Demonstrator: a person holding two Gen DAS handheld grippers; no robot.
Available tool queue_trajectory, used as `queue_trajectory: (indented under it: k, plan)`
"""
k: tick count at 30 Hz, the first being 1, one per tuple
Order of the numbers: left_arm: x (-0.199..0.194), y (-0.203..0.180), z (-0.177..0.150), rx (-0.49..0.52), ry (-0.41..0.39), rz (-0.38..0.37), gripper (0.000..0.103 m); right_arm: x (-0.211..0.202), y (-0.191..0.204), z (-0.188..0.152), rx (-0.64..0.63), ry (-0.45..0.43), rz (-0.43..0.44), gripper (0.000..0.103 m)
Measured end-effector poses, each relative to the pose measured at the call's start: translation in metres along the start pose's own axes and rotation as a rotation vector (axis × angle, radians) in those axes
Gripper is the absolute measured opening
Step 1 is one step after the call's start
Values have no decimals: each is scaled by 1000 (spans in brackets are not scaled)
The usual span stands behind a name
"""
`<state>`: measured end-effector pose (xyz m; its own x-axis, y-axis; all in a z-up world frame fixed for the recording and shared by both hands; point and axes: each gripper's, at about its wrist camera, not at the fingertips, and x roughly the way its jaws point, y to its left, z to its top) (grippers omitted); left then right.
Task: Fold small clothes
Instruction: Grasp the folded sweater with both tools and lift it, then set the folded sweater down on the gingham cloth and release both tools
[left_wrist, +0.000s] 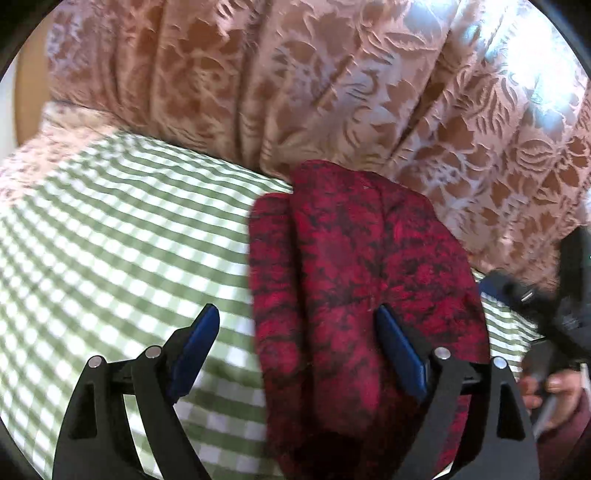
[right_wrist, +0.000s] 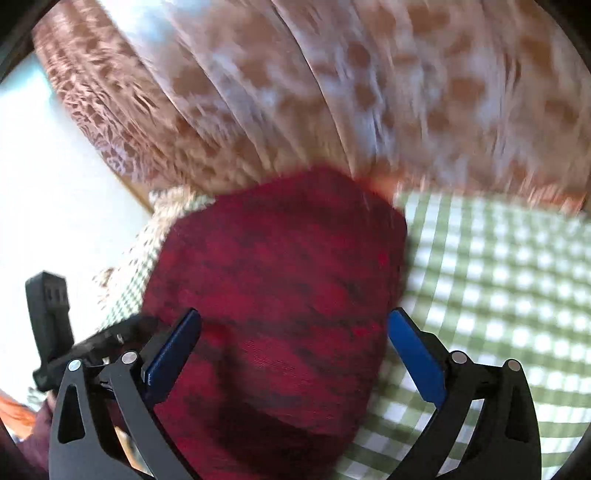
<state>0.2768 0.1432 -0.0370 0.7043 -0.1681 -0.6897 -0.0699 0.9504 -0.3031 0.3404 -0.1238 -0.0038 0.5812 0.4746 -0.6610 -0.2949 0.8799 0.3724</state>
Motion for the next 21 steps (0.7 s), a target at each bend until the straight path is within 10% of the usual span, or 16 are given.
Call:
queue_trajectory:
  k: [7,21]
  plan:
    - [19,5,-4,-76,40,122,88,75,48,-7,-223,141,-324,99]
    - [-81,-29,-36,24,-143,208,100,-46,66,-51,-98,-85,-316,100]
